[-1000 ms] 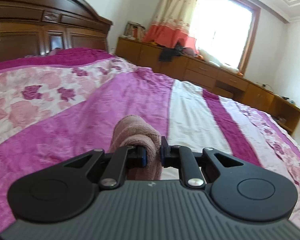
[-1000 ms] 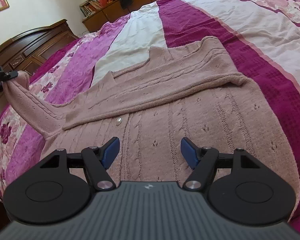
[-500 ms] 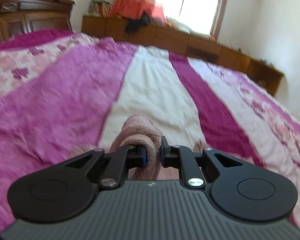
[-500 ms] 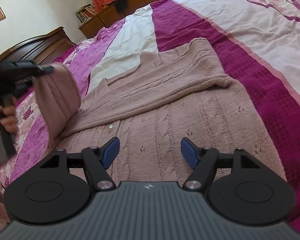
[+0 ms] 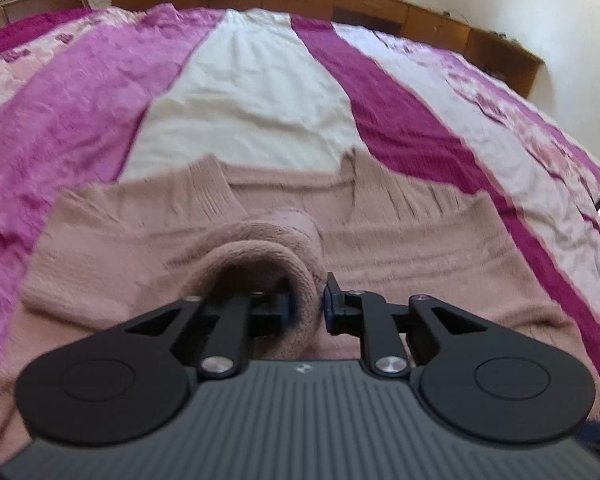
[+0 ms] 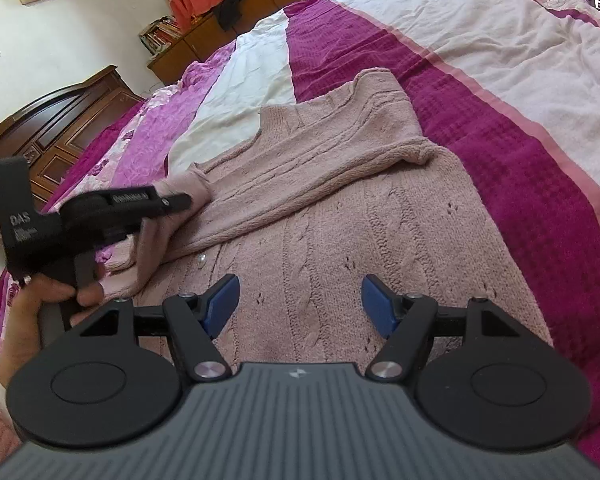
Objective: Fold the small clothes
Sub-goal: 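Lift the held sleeve and carry it across the cardigan front, then lower the sleeve onto the first folded sleeve and open the left gripper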
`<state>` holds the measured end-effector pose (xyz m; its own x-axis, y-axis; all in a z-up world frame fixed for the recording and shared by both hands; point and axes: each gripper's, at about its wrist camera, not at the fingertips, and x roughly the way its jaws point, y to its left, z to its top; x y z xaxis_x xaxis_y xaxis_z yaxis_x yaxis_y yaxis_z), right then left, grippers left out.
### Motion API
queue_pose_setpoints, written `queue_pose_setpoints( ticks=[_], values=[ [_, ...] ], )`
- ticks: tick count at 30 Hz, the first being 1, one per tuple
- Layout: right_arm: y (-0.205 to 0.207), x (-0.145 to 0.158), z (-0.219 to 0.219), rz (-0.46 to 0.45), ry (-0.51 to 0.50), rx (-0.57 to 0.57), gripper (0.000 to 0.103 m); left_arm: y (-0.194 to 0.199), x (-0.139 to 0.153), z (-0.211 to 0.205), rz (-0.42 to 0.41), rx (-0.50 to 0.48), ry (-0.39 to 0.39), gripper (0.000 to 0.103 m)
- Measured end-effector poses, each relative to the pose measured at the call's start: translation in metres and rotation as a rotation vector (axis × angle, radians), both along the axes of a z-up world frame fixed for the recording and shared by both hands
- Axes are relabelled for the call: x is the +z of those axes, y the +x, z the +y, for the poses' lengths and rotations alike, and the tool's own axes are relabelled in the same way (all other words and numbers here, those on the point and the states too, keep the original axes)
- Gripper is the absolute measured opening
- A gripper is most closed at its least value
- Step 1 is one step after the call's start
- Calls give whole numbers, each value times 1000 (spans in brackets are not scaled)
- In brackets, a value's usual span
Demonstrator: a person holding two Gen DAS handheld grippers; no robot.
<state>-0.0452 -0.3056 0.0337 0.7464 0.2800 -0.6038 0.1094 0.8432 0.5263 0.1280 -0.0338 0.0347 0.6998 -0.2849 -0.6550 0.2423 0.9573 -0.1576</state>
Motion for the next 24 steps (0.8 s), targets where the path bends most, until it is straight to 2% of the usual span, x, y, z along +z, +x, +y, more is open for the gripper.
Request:
queue_pose_setpoints(
  ticks=[2, 6, 7, 14, 24],
  values=[
    [1, -1, -1, 2, 3, -2, 74, -2, -3, -2, 16, -15, -5, 27],
    [0, -1, 0, 1, 4, -3, 74, -9, -3, -6, 19, -30, 12, 45],
    [0, -1, 0, 1, 4, -3, 74, -10, -2, -7, 19, -30, 15, 46],
    [-2, 1, 0, -2, 2, -4, 74, -24, 9, 1, 42, -23, 6, 48],
    [-2, 7, 10, -9, -16, 15, 74, -52, 22, 34, 55, 25, 1, 48]
  ],
)
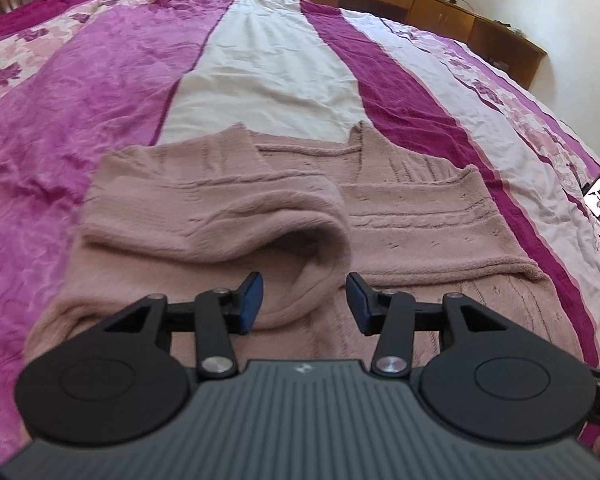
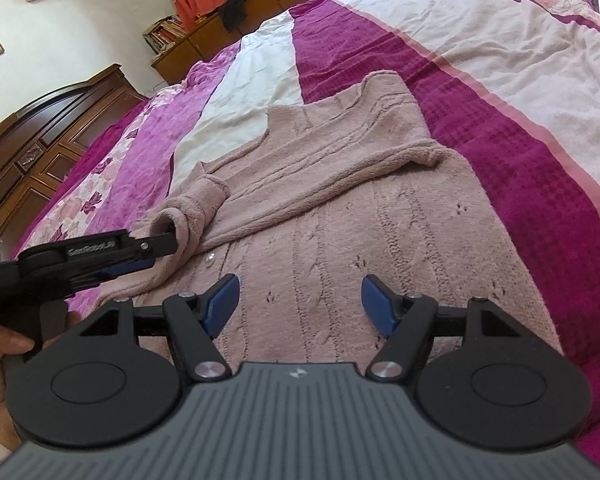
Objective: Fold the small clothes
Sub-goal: 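Lower the sleeve onto the first folded sleeve and open the left gripper, then grasp the cardigan edge beside the folded sleeves with the right gripper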
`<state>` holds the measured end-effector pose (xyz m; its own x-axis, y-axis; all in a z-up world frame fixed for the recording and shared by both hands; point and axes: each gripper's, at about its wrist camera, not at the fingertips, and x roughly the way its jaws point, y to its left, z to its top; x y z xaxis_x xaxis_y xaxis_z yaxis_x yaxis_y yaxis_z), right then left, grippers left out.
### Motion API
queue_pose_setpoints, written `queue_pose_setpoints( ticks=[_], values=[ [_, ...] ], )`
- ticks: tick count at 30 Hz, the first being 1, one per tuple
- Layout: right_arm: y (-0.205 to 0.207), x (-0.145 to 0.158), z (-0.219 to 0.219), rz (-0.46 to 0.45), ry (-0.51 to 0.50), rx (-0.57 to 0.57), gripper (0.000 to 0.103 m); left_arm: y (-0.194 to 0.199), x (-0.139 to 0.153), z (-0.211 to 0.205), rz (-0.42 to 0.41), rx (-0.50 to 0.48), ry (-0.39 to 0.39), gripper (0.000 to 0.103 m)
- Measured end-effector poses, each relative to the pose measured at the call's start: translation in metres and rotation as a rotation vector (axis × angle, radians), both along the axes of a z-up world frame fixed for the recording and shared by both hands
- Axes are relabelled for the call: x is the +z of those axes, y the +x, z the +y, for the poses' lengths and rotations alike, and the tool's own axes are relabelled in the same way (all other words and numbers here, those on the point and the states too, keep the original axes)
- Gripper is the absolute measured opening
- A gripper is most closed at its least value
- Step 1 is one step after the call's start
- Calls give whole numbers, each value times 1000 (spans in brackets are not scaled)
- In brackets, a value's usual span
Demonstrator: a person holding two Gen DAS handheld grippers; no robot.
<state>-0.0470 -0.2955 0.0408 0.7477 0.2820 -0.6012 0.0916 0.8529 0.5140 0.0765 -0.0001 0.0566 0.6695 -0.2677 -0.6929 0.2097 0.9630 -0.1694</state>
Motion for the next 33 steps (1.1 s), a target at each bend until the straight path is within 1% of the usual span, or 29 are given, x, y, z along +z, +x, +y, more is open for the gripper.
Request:
queue_pose_setpoints(
  ticks=[7, 14, 19, 23, 28, 33],
  values=[
    [7, 11, 14, -20, -33, 42, 74, -14, 6, 31, 9, 64, 28, 48],
    [26, 35, 47, -70, -74, 141, 74, -24, 8, 64, 7, 142, 43, 48],
    [48, 57, 85, -126, -120, 248, 74, -26, 6, 85, 7, 198, 67, 48],
    [69, 68, 117, -143, -136, 322, 74, -26, 3, 98, 11, 228, 67, 48],
    [98, 70, 157, -137, -156, 408, 74, -25, -3, 112, 15, 256, 75, 48],
    [130, 64, 204, -136, -197, 503, 74, -22, -11, 120, 31, 279, 76, 48]
  ],
)
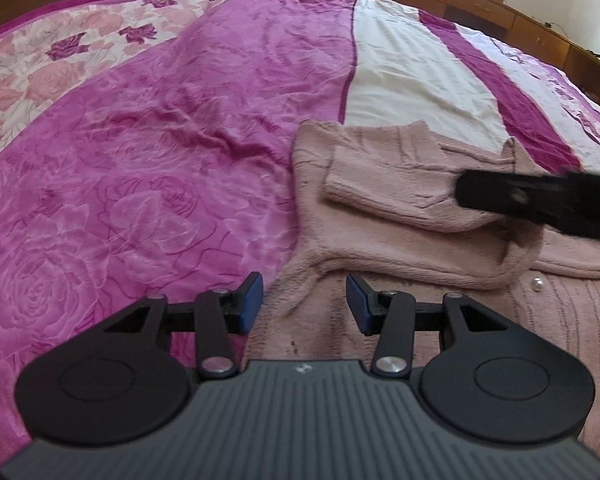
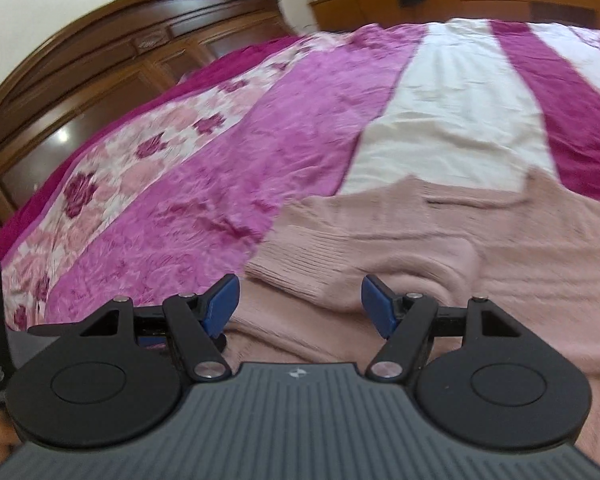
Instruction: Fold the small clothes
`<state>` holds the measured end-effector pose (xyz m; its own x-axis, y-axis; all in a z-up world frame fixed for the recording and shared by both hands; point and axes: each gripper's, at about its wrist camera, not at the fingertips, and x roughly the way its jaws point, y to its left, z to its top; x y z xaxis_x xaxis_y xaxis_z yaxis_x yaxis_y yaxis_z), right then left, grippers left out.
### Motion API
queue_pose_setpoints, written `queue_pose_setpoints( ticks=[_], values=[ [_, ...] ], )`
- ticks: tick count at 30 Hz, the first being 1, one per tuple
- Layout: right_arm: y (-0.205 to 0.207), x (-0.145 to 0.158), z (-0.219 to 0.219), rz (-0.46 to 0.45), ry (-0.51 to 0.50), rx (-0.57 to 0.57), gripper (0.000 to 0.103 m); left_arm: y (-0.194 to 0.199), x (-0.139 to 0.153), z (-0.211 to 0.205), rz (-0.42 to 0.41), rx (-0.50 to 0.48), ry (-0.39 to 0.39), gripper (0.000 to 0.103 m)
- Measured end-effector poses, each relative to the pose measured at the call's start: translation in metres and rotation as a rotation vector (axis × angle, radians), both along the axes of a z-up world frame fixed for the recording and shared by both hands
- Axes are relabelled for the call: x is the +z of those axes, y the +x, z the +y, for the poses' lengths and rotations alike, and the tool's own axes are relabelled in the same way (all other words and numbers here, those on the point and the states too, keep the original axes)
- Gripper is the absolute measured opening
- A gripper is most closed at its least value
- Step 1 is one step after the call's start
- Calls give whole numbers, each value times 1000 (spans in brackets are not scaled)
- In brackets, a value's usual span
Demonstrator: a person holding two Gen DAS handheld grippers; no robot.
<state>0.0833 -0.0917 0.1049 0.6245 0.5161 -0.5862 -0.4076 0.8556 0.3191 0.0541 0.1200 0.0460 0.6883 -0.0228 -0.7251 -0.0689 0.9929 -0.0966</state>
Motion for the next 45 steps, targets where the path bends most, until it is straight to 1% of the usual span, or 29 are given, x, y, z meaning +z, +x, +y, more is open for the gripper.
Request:
queue_pose_setpoints(
  ticks=[6, 10, 12, 13, 14, 15, 16, 18, 19, 22, 26, 31, 35, 40, 45],
  values=[
    [41, -22, 48, 60, -40, 78, 74, 1, -7, 7, 13, 19, -25, 48],
    [58, -41, 72, 73, -118, 89, 74, 2, -8, 8, 8, 18, -29, 48],
    [63, -49, 76, 71, -152, 70, 71, 2, -8, 7, 4, 13, -28, 48],
    [65, -52, 76, 68, -158, 62, 67, 2, -8, 7, 3, 12, -27, 48],
    [66, -54, 75, 63, -166, 55, 56, 3, -9, 8, 3, 11, -27, 48],
    [67, -54, 74, 55, -175, 41, 42, 3, -9, 8, 3, 13, -28, 48],
    [68, -54, 71, 53, -177, 32, 35, 3, -9, 8, 1, 15, -30, 48],
    [70, -52, 62, 57, -137, 27, 12, 3, -8, 7, -1, 20, -30, 48],
    [70, -49, 58, 52, -125, 20, 10, 3, -7, 7, -4, 22, -29, 48],
    [65, -33, 43, -2, -102, -15, 8, 3, -3, 7, -18, 25, -24, 48],
    [60, -6, 12, -60, -44, -69, 7, 3, 6, 5, -45, 27, -22, 48],
    [50, 26, -41, -120, 35, -167, 6, 7, 17, -2, -72, 12, -5, 48],
    [36, 43, -85, -166, 61, -245, 6, 10, 22, -10, -85, -2, 9, 48],
    [17, 50, -142, -195, 74, -348, 6, 13, 26, -19, -98, -13, 23, 48],
    [-2, 37, -194, -173, 80, -454, 6, 17, 26, -26, -100, -10, 39, 48]
  ],
)
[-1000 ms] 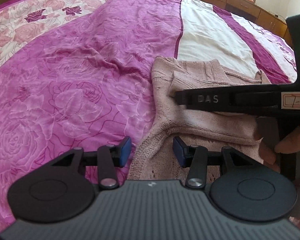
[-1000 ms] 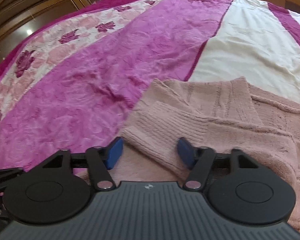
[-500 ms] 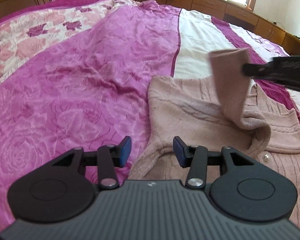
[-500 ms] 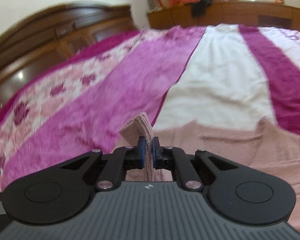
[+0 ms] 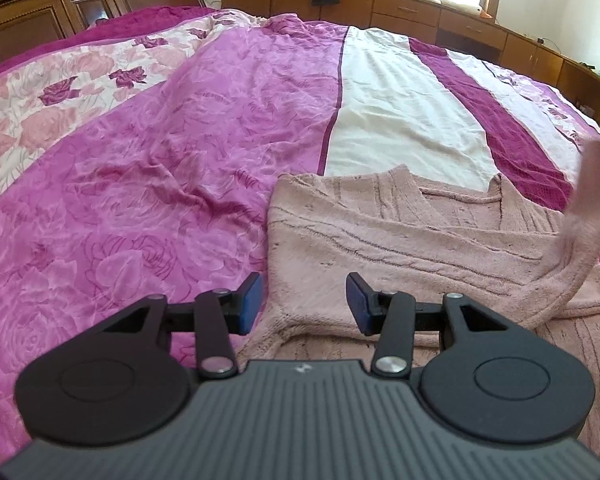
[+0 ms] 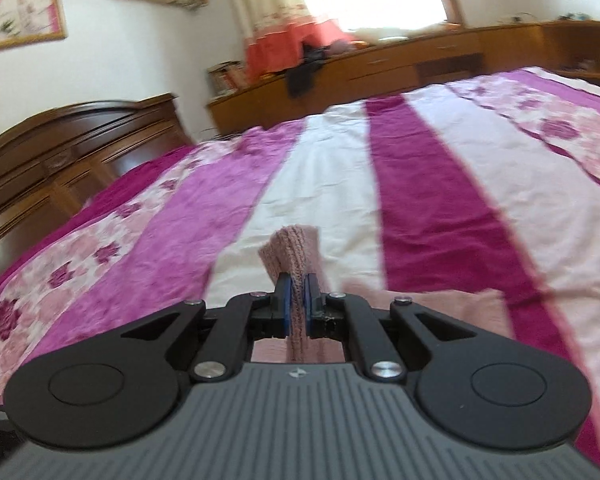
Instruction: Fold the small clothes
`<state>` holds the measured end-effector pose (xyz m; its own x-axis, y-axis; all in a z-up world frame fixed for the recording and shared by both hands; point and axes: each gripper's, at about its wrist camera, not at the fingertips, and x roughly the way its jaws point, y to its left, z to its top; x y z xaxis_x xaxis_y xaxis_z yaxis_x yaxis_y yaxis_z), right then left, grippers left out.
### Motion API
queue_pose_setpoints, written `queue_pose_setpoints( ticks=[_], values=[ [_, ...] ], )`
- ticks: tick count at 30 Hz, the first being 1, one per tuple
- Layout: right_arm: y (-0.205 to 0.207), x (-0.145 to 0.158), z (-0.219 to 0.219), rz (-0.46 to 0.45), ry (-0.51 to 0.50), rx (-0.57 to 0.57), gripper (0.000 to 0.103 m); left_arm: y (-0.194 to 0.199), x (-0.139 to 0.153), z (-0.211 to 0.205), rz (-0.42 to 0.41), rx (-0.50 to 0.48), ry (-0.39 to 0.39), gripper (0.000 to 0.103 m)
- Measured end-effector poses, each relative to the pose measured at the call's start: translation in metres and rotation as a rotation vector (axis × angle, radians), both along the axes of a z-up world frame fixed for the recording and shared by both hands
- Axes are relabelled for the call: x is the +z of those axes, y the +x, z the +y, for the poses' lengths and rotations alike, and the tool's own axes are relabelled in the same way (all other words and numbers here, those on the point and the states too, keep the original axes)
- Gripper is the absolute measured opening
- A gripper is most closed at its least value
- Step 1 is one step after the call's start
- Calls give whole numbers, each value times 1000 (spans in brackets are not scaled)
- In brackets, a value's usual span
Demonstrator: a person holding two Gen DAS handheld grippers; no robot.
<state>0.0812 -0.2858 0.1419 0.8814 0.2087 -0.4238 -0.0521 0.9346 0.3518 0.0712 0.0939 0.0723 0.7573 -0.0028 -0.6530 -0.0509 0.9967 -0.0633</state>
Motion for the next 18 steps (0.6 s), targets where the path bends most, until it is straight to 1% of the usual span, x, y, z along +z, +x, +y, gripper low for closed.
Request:
queue_pose_setpoints(
  ticks=[5, 10, 14, 16, 18],
  values=[
    [-14, -28, -41, 63, 36, -76, 6, 10, -1, -7, 2, 0, 23, 48],
    [-32, -64, -64, 149, 54, -64, 7, 23, -6, -12, -2, -2, 58, 48],
    [-44, -91, -69, 249, 40, -73, 9, 36, -13, -12, 8, 5, 85, 48],
    [-51, -99, -73, 289, 34, -54, 16, 44, -17, -11, 15, 13, 97, 48],
    [-57, -99, -75, 305, 26, -30, 27, 50, -20, -9, 21, 17, 101, 48]
  ],
)
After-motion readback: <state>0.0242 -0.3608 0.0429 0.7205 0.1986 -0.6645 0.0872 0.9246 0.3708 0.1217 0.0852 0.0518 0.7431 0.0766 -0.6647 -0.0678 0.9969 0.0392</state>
